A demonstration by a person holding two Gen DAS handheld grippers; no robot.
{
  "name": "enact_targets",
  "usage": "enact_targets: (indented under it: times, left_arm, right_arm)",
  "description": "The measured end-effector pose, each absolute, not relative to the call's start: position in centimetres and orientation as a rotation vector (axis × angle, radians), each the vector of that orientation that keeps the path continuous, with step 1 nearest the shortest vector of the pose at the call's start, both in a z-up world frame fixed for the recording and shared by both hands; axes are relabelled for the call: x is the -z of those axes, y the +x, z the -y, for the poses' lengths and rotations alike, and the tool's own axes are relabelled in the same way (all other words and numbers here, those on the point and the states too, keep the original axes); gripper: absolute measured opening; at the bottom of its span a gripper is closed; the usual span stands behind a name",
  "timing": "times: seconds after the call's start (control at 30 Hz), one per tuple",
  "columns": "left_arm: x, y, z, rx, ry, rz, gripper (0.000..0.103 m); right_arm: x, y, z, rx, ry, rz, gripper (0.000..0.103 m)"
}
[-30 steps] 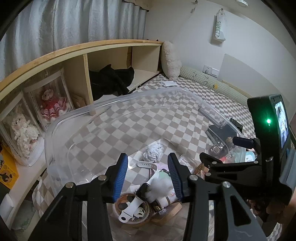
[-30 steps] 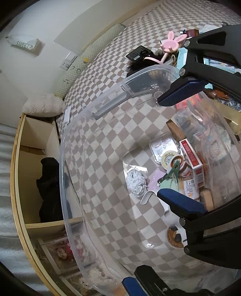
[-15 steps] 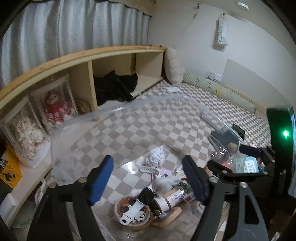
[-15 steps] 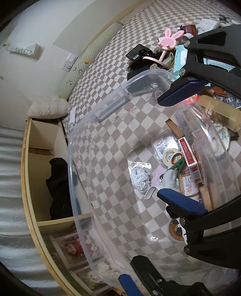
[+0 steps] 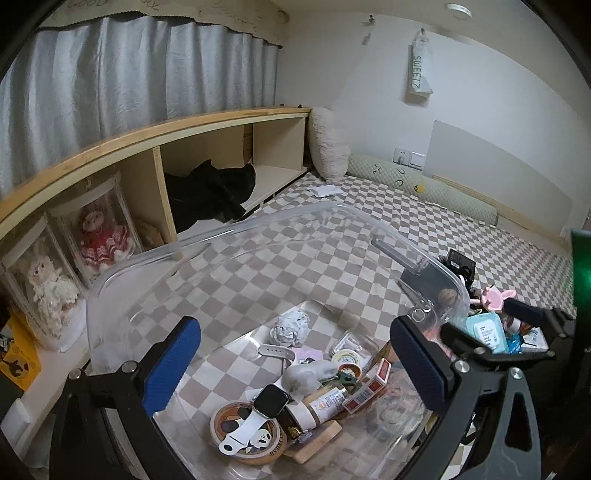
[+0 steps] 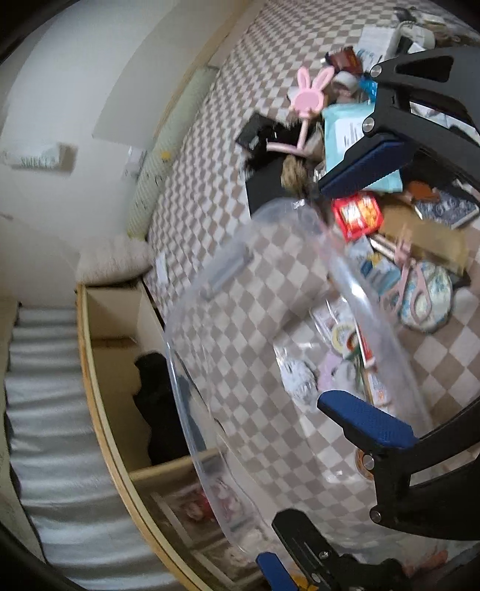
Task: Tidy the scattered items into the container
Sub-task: 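Lift both open grippers out of the container back over the pile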
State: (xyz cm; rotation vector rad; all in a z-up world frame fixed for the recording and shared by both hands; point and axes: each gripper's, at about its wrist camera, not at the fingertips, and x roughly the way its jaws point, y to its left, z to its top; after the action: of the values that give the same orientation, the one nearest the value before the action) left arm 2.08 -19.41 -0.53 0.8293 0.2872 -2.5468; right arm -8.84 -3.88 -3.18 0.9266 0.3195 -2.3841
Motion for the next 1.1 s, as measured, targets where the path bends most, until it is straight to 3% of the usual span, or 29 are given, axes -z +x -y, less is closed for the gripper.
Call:
enact_targets:
  times: [0.5, 1.1]
  left_arm:
    - [0.7, 0.1, 16.3, 2.603, 0.891, -0.276, 0.103]
    - [0.2, -2.7, 10.3, 2.697, 0.930, -0.176, 0.103]
  right_arm:
    - [3.3, -10.3, -4.9, 2.547, 0.996, -0.173, 0.103]
    - [1.7, -9.9, -13.0, 2.679, 0.999, -0.135, 0.103]
